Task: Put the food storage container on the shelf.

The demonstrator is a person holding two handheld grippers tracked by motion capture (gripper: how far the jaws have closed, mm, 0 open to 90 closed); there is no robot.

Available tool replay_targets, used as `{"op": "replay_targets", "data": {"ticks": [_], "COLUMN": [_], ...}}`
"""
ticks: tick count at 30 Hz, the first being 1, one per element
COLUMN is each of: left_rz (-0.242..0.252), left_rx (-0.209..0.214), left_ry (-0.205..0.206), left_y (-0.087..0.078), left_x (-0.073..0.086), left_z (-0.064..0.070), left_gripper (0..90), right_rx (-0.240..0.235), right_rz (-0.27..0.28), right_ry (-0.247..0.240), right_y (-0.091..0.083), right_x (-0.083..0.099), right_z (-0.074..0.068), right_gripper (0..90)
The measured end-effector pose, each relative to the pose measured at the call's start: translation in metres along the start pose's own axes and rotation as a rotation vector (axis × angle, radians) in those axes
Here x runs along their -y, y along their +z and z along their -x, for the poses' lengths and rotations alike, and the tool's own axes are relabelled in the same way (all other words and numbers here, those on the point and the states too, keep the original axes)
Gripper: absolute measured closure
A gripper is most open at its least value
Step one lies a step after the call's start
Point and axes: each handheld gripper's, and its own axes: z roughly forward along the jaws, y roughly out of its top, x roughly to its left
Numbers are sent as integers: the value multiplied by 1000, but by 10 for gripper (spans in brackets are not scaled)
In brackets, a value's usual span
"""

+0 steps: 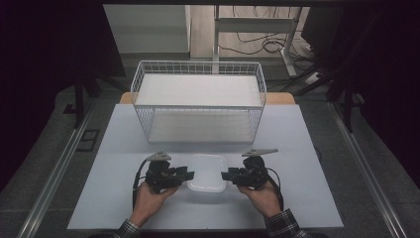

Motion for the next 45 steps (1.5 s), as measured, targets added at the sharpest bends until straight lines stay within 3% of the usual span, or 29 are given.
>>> {"op": "replay_targets", "data": {"ticks": [4,5,7,12,20,30,37,45], "left_rz": [63,68,76,98,119,150,157,146], "left_rx": [-26,-44,-52,-66,-101,-138,-150,-164], "left_ry": [-19,-2,-13,-10,-1,1,-9,-37], "left_y": [-6,-6,-6,-5,-8,-5,9,23], "left_x": [2,3,3,2,-12,-35,-50,-56], "left_z": [-4,-3,-3,0,-4,-20,-35,-51], "left_gripper": [769,777,777,778,777,775,775,773], "right_rx": [19,33,58,39,38,57,79,95], "right_rz": [50,53,74,102,148,182,193,176], "right_ry": [-22,-39,-61,-41,-65,-104,-86,-56], "right_y": [-6,-6,-3,-3,-1,10,21,36], "right_x": [0,1,3,3,-12,-42,-59,-67], "right_z": [-6,-8,-11,-5,-3,6,21,37], "right_gripper": [788,790,790,790,787,782,778,776]}}
